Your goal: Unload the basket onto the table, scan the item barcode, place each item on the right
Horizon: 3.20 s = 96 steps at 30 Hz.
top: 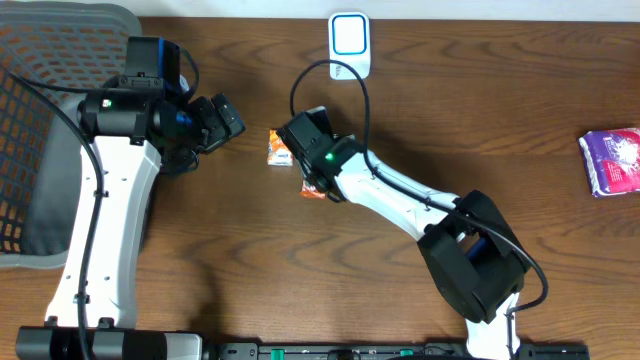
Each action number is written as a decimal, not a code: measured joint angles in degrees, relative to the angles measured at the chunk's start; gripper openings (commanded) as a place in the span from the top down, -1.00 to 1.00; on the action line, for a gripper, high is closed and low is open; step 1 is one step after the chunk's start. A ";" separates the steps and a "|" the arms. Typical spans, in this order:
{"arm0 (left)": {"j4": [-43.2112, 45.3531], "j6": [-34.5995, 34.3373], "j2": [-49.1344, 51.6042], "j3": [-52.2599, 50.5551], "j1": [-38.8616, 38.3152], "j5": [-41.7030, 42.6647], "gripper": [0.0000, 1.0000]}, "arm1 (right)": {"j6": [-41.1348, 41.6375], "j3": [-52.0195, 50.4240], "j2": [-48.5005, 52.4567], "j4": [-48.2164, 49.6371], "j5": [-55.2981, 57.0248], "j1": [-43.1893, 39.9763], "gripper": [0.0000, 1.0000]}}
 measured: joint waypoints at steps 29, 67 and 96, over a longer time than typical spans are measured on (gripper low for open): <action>-0.02 0.00 0.00 0.00 0.00 0.00 -0.96 | 0.28 3.93 -1.49 -14.10 12.48 -4.07 0.98; 0.00 0.00 0.00 0.00 0.00 0.00 -0.96 | 0.28 13.73 -2.67 -29.99 -12.63 -12.20 0.98; -0.02 0.00 0.00 0.00 0.00 0.02 -0.96 | -2.10 13.05 -3.93 -27.85 -18.99 -11.23 0.71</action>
